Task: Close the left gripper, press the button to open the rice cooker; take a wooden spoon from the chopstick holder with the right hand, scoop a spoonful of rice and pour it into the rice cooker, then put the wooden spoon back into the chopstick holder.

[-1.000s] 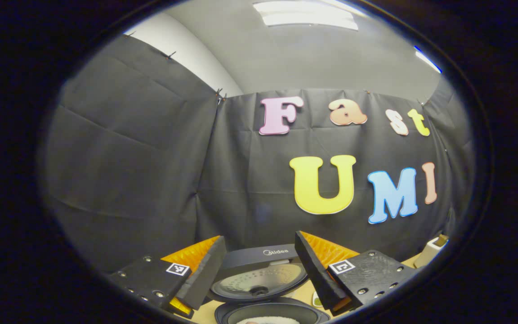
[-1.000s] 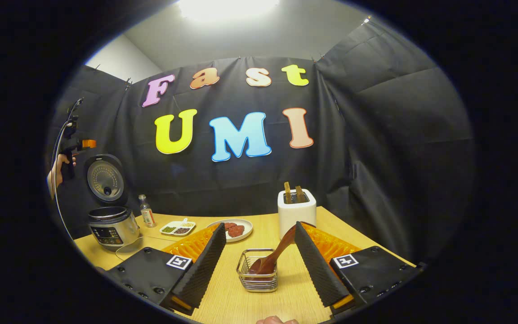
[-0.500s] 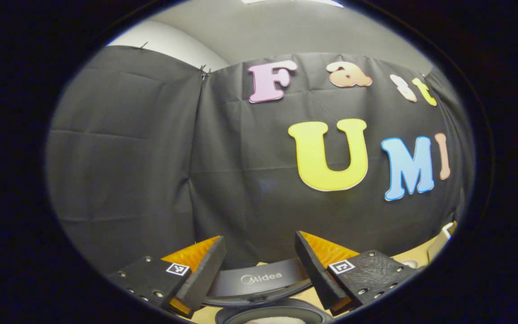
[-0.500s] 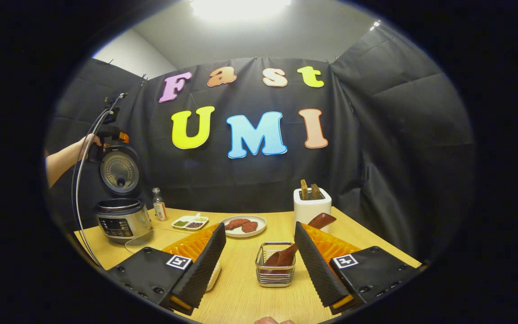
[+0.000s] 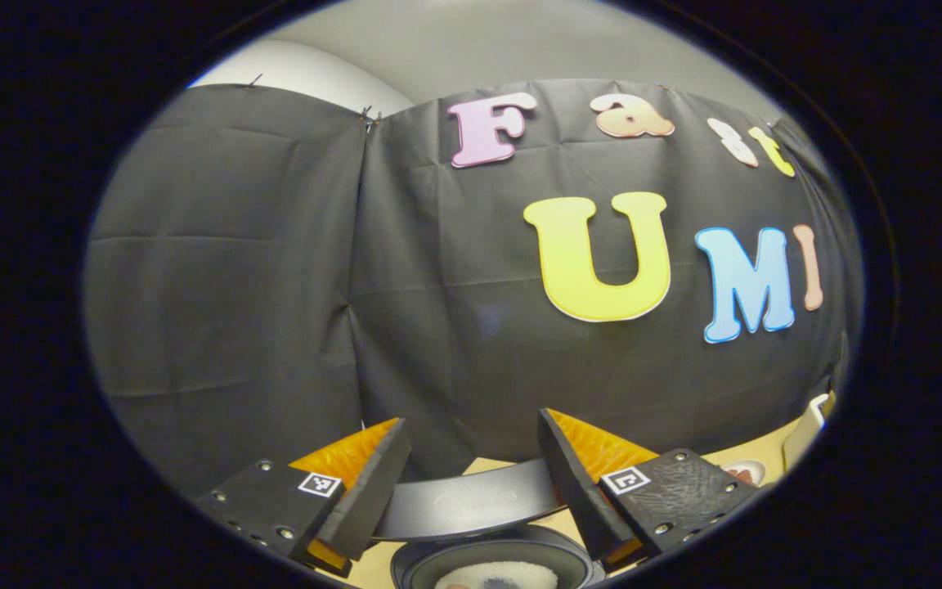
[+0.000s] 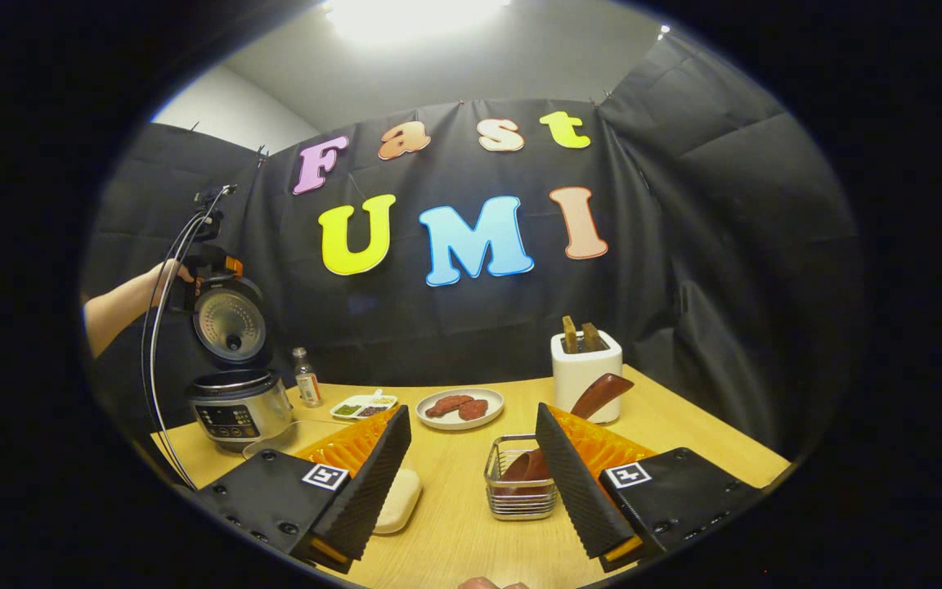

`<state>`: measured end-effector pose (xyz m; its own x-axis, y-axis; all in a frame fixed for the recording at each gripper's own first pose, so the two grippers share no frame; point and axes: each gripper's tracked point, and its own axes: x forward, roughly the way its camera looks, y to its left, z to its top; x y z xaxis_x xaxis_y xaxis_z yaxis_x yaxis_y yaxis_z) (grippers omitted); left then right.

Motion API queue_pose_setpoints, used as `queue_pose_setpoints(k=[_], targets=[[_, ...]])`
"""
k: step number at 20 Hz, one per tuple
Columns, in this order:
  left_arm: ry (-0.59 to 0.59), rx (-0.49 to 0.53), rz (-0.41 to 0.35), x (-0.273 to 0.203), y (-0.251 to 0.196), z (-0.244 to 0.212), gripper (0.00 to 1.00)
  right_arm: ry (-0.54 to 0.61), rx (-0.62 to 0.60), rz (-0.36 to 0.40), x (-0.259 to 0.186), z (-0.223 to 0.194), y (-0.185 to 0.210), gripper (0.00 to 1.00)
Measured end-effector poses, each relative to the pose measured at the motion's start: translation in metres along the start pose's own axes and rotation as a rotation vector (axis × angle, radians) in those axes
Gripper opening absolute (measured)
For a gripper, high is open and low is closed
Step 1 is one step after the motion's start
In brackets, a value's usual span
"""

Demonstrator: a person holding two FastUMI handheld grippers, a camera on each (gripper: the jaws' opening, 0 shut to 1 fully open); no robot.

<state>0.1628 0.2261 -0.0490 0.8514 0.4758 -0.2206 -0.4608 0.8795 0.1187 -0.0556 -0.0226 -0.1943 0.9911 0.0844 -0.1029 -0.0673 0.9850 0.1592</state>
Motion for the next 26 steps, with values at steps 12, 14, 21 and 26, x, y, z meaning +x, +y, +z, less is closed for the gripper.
queue_pose_setpoints(k=[12,14,21,26], targets=[[0.188,-0.016,-0.127,-0.1,-0.047,-0.098,1.0,0.062,-0.036,0.126,0.009,-0.031,0.038,0.98],[0.227,-0.016,-0.132,-0.107,-0.052,-0.117,1.0,0.068,-0.074,0.132,0.004,-0.035,0.042,0.98],[0.302,-0.036,-0.143,-0.115,-0.062,-0.174,1.0,0.052,-0.126,0.142,-0.016,-0.037,0.045,0.98],[0.341,-0.004,-0.142,-0.12,-0.067,-0.2,1.0,0.059,-0.111,0.153,-0.019,-0.042,0.045,0.98]])
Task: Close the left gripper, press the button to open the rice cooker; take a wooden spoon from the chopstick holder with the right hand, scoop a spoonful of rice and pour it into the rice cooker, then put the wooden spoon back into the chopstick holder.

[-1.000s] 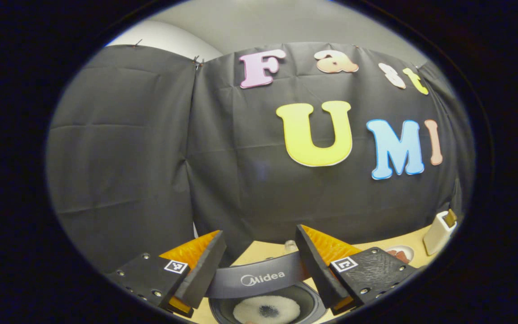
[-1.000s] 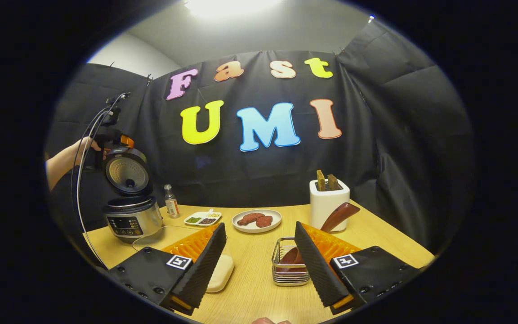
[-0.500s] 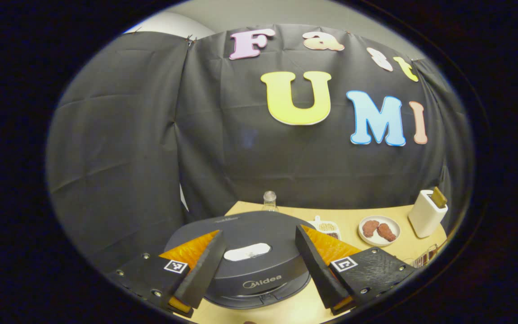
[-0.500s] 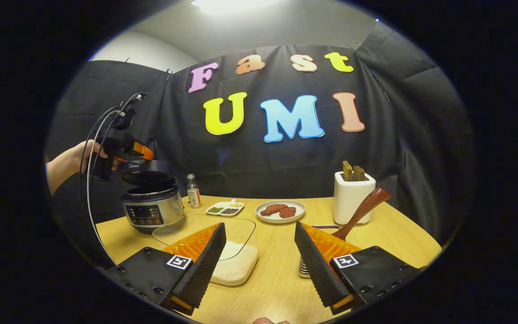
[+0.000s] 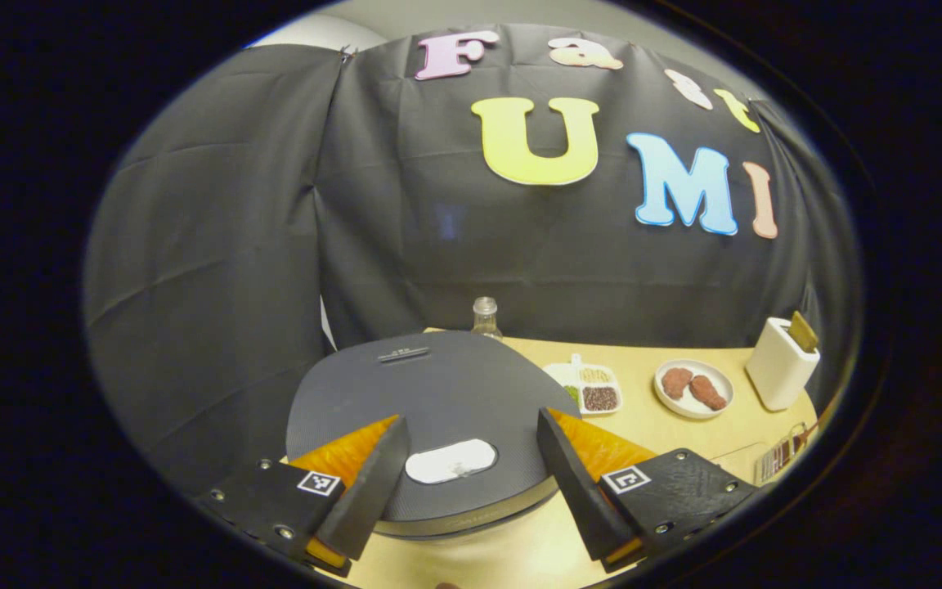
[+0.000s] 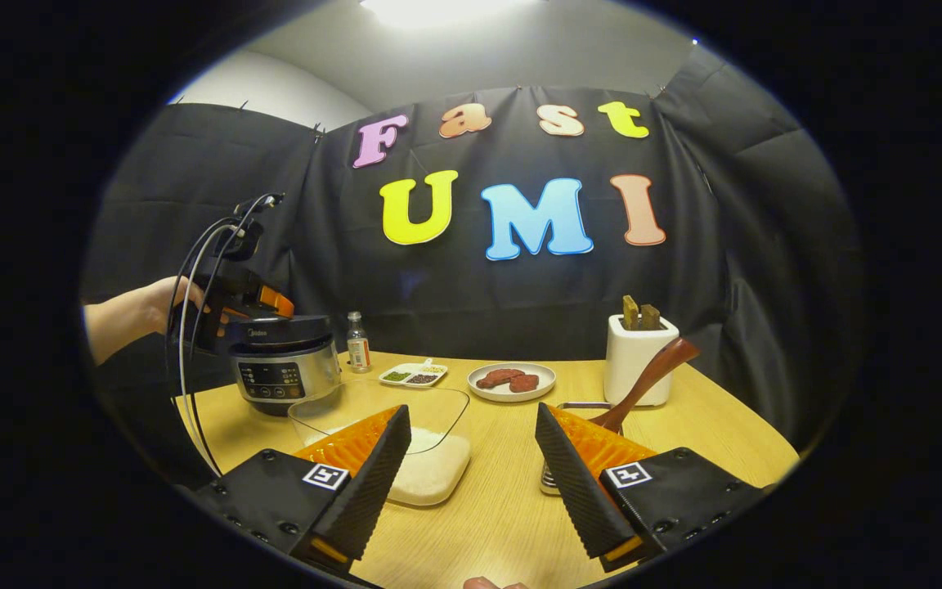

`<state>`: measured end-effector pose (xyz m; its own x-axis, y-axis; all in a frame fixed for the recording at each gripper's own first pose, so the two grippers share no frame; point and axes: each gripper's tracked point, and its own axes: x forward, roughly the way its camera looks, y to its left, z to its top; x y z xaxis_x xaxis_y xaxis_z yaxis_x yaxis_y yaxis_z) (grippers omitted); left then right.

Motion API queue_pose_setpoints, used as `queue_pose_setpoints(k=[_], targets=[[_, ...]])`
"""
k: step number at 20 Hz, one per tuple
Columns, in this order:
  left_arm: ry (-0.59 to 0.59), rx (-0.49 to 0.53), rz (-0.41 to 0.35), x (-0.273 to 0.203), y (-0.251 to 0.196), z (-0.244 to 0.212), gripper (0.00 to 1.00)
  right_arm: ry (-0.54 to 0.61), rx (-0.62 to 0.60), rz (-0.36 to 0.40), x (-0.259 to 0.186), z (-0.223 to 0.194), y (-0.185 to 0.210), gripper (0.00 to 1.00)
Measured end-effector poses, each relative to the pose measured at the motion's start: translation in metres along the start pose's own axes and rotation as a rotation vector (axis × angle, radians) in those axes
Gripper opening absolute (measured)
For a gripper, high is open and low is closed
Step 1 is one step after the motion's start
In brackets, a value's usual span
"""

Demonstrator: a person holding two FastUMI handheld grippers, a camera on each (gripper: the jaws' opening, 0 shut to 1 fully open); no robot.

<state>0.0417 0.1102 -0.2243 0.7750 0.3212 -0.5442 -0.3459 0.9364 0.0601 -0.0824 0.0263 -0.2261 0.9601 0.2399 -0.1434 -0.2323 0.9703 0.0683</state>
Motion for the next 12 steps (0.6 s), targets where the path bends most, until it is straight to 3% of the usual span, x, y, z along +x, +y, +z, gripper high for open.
queue_pose_setpoints(k=[12], targets=[[-0.067,0.019,-0.017,-0.003,-0.0005,-0.0089,1.0,-0.027,0.039,0.018,0.0065,0.0016,-0.0032,0.98]])
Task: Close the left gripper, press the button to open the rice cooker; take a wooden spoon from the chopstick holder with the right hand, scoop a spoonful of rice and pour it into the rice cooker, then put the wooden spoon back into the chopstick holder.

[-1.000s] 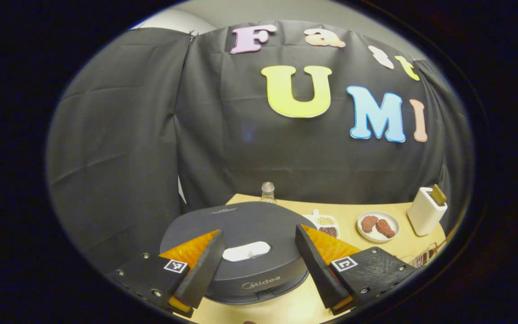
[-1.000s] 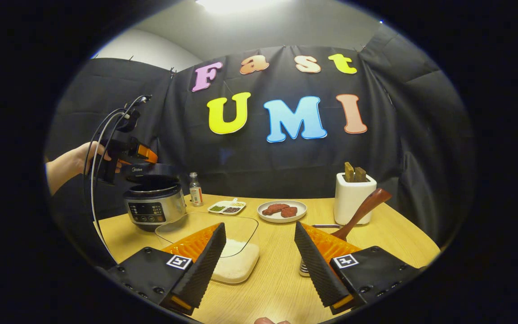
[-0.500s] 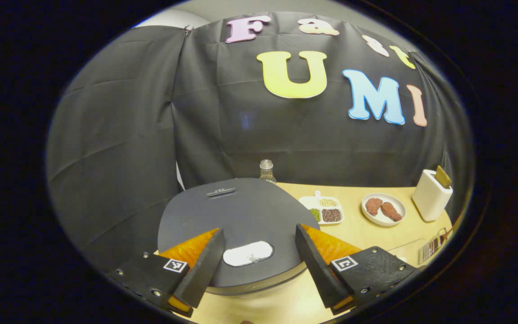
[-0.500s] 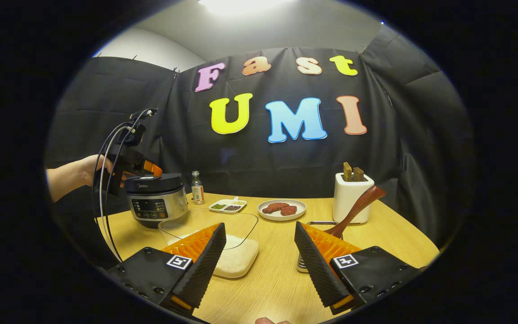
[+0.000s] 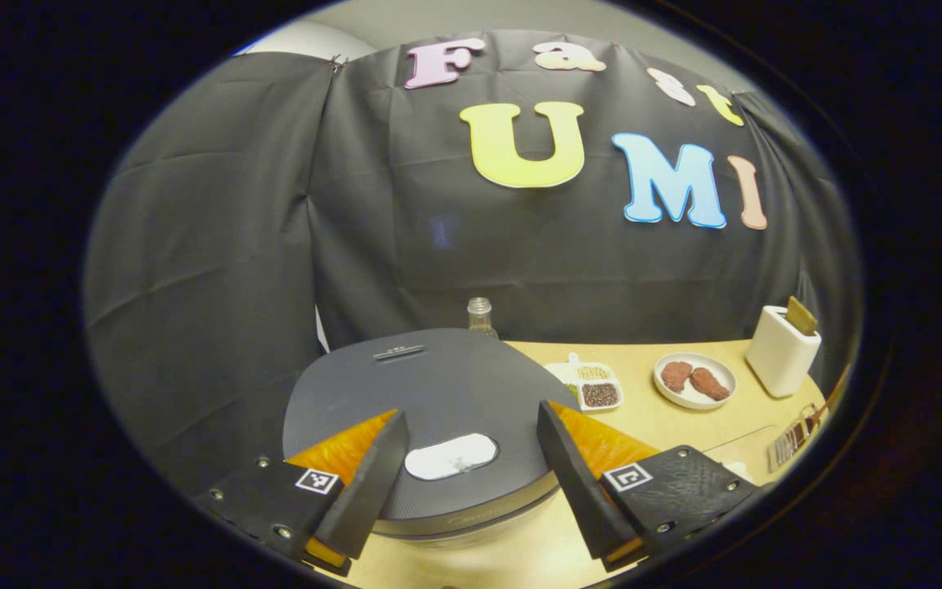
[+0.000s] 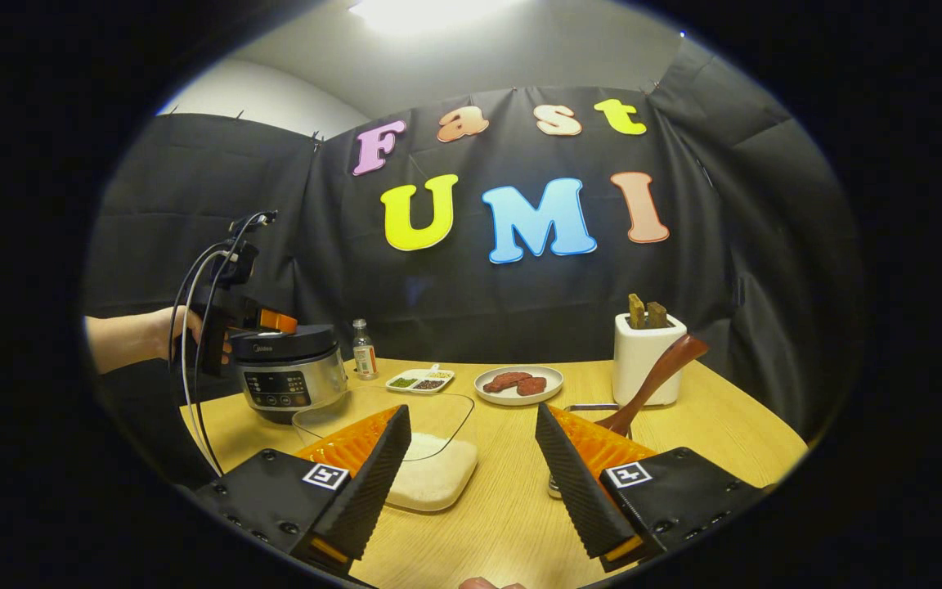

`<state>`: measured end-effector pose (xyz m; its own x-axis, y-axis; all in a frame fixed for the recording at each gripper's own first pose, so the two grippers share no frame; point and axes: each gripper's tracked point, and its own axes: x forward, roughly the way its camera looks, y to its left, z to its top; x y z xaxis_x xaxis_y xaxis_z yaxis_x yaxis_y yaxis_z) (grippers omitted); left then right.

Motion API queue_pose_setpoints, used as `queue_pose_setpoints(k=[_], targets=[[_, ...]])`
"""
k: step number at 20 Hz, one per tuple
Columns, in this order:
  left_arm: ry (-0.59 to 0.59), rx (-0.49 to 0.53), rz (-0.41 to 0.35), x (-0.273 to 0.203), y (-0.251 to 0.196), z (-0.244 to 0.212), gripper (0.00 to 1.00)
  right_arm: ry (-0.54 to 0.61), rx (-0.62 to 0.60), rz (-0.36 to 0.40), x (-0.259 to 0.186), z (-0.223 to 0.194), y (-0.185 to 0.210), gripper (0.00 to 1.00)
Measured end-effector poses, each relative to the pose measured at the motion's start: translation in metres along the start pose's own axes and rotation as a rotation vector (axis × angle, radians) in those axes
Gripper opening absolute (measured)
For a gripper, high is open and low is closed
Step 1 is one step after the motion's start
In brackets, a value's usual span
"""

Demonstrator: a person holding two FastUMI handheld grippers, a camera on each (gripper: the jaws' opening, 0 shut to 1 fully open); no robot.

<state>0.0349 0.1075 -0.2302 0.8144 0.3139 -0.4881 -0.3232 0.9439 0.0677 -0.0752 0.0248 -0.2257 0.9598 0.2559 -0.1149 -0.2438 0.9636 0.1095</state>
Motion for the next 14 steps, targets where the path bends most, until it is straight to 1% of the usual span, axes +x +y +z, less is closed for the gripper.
queue_pose_setpoints(k=[2,3,4,5,9,11,12,13,14], targets=[[0.022,0.021,0.002,-0.001,-0.001,-0.011,1.0,0.005,0.009,-0.01,0.004,-0.003,-0.005,0.98],[-0.005,0.028,0.001,0.001,-0.001,-0.006,1.0,0.009,0.012,-0.013,0.004,-0.005,-0.006,0.98],[0.009,0.029,0.002,0.002,-0.002,-0.008,1.0,0.013,0.014,-0.018,0.005,-0.007,-0.008,0.98],[-0.003,0.036,-0.001,0.001,-0.002,-0.004,1.0,0.013,0.016,-0.024,0.005,-0.006,-0.009,0.98],[-0.01,0.015,-0.015,-0.003,0.0,-0.001,1.0,0.015,0.015,-0.042,0.009,-0.002,-0.012,0.98],[-0.043,0.013,0.019,-0.01,0.002,0.0,1.0,0.015,0.009,-0.055,0.015,0.005,-0.013,0.98],[-0.061,0.025,0.024,-0.017,-0.002,0.001,0.99,0.016,0.005,-0.062,0.017,0.01,-0.014,0.98],[-0.098,0.037,0.024,-0.024,-0.007,0.008,0.99,0.015,0.0,-0.075,0.021,0.017,-0.017,0.98],[-0.126,0.032,0.001,-0.033,-0.015,0.015,0.96,0.009,-0.006,-0.09,0.024,0.028,-0.02,0.98]])
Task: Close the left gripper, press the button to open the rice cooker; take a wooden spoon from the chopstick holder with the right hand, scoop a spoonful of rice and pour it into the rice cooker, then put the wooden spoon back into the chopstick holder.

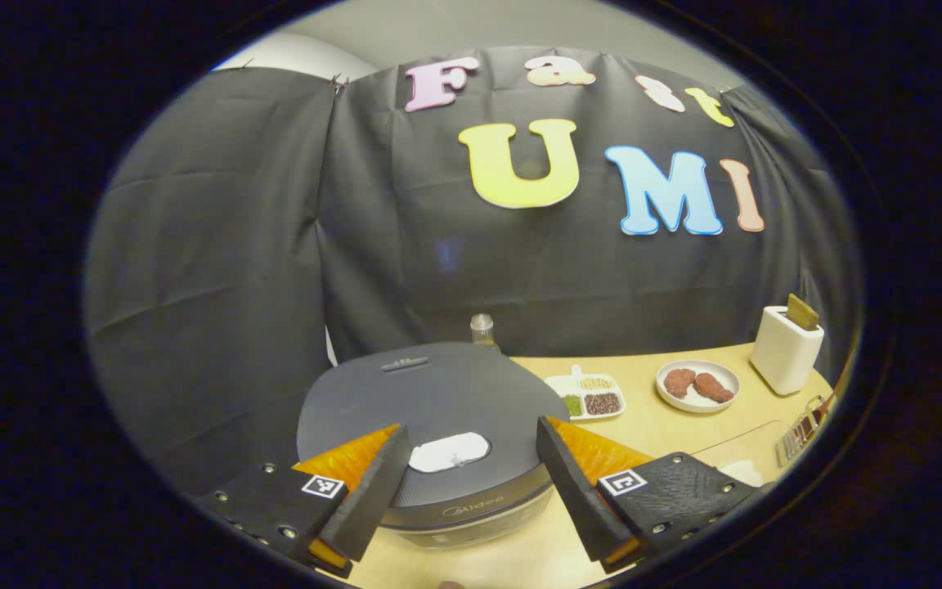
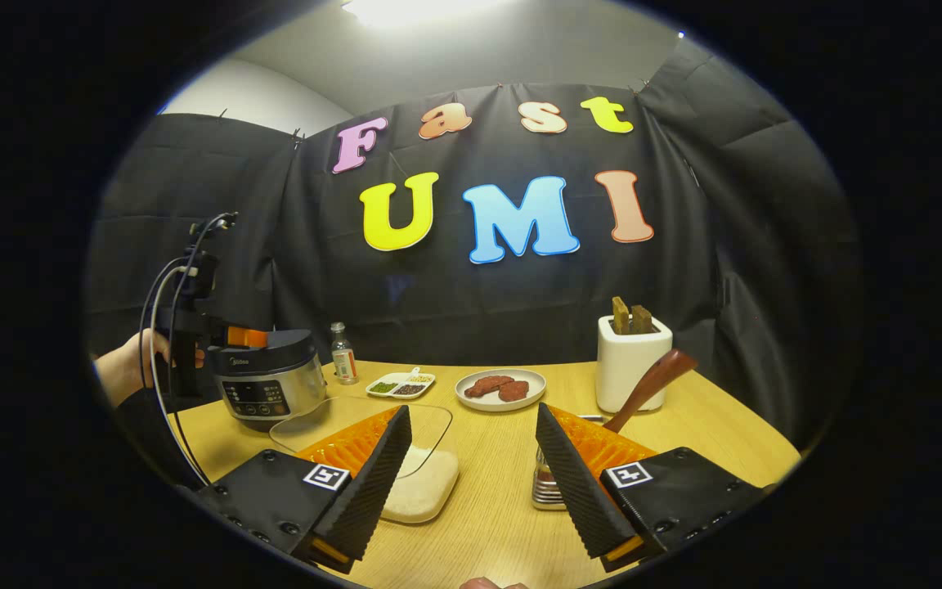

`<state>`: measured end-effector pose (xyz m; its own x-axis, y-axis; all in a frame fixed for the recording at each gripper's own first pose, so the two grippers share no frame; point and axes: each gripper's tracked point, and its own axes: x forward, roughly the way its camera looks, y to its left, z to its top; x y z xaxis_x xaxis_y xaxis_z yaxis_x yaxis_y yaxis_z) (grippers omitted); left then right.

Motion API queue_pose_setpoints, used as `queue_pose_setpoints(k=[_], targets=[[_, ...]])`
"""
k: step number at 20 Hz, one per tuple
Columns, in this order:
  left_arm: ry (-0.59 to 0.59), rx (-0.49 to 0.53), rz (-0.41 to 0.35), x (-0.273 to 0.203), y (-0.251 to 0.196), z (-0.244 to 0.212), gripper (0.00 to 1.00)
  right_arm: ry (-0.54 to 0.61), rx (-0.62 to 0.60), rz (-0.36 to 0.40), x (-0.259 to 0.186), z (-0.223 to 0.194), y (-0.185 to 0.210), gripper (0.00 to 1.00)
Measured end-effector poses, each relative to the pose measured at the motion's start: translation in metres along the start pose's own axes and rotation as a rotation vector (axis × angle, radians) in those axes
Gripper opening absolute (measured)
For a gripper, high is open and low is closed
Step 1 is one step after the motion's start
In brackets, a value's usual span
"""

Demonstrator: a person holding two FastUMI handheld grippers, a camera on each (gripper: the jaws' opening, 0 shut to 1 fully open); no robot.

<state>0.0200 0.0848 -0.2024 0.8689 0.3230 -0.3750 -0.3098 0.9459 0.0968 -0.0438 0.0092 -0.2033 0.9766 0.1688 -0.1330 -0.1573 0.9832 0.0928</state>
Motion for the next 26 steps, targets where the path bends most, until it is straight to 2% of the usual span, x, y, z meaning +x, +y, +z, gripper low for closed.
queue_pose_setpoints(k=[2,3,7,9,11,14,16,18,21,23,26], targets=[[-0.043,-0.035,-0.061,-0.017,-0.016,0.023,0.99,-0.027,-0.009,-0.045,0.005,0.025,-0.008,0.98],[-0.073,-0.036,-0.079,-0.027,-0.021,0.039,0.96,-0.041,-0.011,-0.066,0.006,0.037,-0.011,0.98],[-0.253,0.045,-0.097,-0.073,-0.024,0.11,0.97,-0.127,0.003,-0.117,0.004,0.096,-0.019,0.98],[-0.294,0.0,-0.127,-0.099,-0.042,0.11,0.96,-0.17,0.012,-0.156,0.003,0.123,-0.026,0.98],[-0.313,-0.058,-0.199,-0.118,-0.066,0.111,0.98,-0.182,-0.001,-0.173,0.002,0.143,-0.027,0.98],[-0.363,-0.059,-0.239,-0.144,-0.067,0.12,0.97,-0.233,-0.051,-0.213,-0.004,0.18,-0.037,0.98],[-0.384,-0.055,-0.258,-0.157,-0.064,0.126,0.97,-0.225,-0.071,-0.228,-0.007,0.187,-0.038,0.98],[-0.386,-0.075,-0.273,-0.163,-0.064,0.129,0.97,-0.206,-0.058,-0.212,-0.007,0.189,-0.034,0.98],[-0.37,-0.076,-0.332,-0.163,-0.076,0.127,0.97,-0.173,-0.051,-0.205,-0.003,0.187,-0.037,0.98],[-0.377,-0.059,-0.3,-0.154,-0.065,0.132,0.96,-0.16,-0.061,-0.225,0.003,0.186,-0.041,0.98],[-0.382,-0.056,-0.264,-0.141,-0.059,0.132,0.96,-0.148,-0.081,-0.203,0.011,0.185,-0.032,0.98]])
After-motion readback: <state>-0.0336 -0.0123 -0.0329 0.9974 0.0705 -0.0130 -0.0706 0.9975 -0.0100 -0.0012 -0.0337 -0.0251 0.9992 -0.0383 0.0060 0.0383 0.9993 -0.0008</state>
